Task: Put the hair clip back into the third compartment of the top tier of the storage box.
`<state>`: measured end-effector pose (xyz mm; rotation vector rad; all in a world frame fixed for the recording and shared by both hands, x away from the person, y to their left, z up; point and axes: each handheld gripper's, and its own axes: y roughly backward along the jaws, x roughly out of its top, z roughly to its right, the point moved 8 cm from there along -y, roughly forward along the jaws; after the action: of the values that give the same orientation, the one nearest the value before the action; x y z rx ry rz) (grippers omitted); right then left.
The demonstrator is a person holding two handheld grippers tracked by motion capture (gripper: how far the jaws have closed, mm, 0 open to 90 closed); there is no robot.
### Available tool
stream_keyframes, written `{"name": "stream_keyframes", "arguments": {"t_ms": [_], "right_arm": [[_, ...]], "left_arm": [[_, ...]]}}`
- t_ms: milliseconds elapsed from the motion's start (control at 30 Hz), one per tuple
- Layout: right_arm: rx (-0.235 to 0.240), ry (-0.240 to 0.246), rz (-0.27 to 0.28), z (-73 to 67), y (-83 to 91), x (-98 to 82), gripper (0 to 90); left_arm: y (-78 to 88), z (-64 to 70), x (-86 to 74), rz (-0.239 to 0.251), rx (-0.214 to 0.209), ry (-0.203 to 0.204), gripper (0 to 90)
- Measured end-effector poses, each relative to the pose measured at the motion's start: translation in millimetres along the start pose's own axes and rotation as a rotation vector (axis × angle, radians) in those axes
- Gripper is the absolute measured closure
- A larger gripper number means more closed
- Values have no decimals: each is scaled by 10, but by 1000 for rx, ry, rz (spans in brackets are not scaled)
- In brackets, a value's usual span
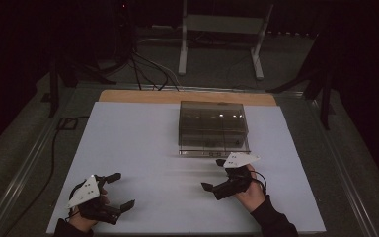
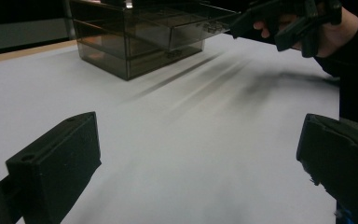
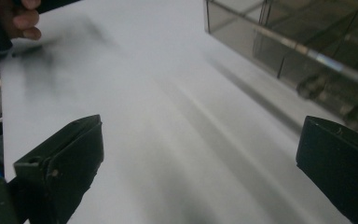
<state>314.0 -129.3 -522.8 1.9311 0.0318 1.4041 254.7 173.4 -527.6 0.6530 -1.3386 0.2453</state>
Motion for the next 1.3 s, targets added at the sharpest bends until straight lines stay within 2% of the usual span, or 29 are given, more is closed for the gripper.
{"name": "stream_keyframes", "arguments": {"t_ms": [233,433,700,1000,1167,1300], "right_arm": [[16,-18,-20,24,-9,-180,7],[-1,-27,-17,88,63,-306,7],[-59,-40,8,193,236,-388,7],[-102,-81,60,287,480,-492,7],[-137,-100,63,366,594,-586,7],[-146,-122,73,405,673,-637,7]], "left_arm": [[4,3,0,0,-2,-1,6],[-3,6,-3,-2,-3,-5,6],[-12,13,-5,-6,-7,-7,6],[-13,16,-7,-8,-6,-8,6],[-14,12,-9,-8,-7,-4,6],[-17,14,-7,-8,-8,-5,6]]}}
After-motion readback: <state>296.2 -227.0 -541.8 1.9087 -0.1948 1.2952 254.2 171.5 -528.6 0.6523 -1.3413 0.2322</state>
